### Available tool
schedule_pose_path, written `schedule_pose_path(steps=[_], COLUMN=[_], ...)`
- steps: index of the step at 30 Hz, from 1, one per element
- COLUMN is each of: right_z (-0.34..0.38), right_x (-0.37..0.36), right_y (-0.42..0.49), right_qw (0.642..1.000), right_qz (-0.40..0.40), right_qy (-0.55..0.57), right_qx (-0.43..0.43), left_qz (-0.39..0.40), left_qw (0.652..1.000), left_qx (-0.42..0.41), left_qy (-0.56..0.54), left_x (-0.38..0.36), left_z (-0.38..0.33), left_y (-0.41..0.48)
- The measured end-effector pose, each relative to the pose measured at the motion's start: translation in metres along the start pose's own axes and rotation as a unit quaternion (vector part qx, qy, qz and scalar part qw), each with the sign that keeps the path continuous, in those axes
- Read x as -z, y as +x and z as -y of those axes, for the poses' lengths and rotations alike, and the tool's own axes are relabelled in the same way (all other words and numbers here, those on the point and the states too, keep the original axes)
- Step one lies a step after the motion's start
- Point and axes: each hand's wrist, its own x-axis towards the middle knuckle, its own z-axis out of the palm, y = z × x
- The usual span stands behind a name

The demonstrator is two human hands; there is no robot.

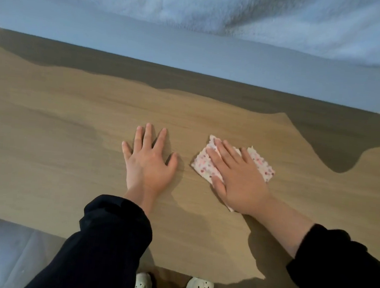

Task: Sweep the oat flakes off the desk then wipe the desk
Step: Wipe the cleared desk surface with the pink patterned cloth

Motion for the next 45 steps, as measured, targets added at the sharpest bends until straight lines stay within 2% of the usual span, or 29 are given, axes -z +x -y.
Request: schedule_pose_path(steps=[2,5,7,9,12,14,17,19,23,25,29,31,33,35,37,39,41,45], right_z=[-0.031,-0.076,-0.076,-0.052,0.002,0.033,0.051,0.040,0.014,0.030,0.096,0.099,0.079,0.052,0.039,0.051,0.083,0.131], right_x=[0.005,0.016,0.018,0.015,0.002,-0.005,-0.014,-0.010,0.007,0.005,-0.019,-0.028,-0.034,-0.032,-0.026,-0.025,-0.025,-0.037], right_y=[0.000,0.027,0.043,0.046,0.016,-0.013,-0.035,-0.023,0.032,0.033,-0.035,-0.069,-0.089,-0.097,-0.094,-0.084,-0.075,-0.086], right_qw=[1.000,0.970,0.945,0.952,0.987,0.997,1.000,0.999,0.980,0.973,0.992,0.998,0.999,0.993,0.969,0.944,0.949,0.985], right_qz=[0.000,-0.012,-0.031,-0.031,-0.022,-0.016,-0.008,0.004,0.000,-0.011,-0.027,-0.025,-0.018,-0.026,-0.038,-0.047,-0.039,-0.029], right_qy=[-0.008,0.008,0.031,0.037,0.020,0.011,0.011,0.011,0.028,0.043,0.026,0.010,-0.024,-0.024,0.013,0.028,0.026,0.027], right_qx=[-0.029,-0.244,-0.323,-0.303,-0.161,-0.077,-0.025,-0.038,-0.197,-0.226,-0.117,-0.063,-0.039,-0.110,-0.244,-0.325,-0.311,-0.169], left_qz=[-0.002,-0.002,-0.006,-0.010,-0.014,-0.016,-0.014,-0.013,-0.013,-0.023,-0.047,-0.020,0.010,0.026,0.027,0.018,0.012,0.009], left_qw=[1.000,1.000,1.000,1.000,1.000,0.999,0.999,0.999,0.998,0.995,0.973,0.966,0.970,0.982,0.987,0.990,0.991,0.990], left_qx=[-0.002,-0.004,-0.005,-0.007,-0.008,-0.007,-0.007,-0.011,-0.011,-0.011,-0.023,-0.035,-0.061,-0.091,-0.115,-0.124,-0.126,-0.135], left_qy=[0.002,-0.006,-0.013,-0.015,-0.023,-0.034,-0.041,-0.041,-0.063,-0.099,-0.223,-0.256,-0.235,-0.166,-0.106,-0.062,-0.036,-0.025], left_x=[0.000,0.000,-0.001,-0.002,-0.003,-0.002,-0.001,-0.001,0.000,0.001,0.004,0.008,0.010,0.008,0.000,-0.006,-0.008,-0.007], left_z=[0.001,0.001,0.001,0.002,0.002,0.002,0.002,0.003,0.003,0.006,0.012,0.019,0.029,0.038,0.043,0.044,0.044,0.044], left_y=[0.000,-0.001,0.000,0.000,0.000,0.000,0.000,0.000,0.001,0.000,0.000,0.000,-0.007,-0.029,-0.057,-0.077,-0.082,-0.081])
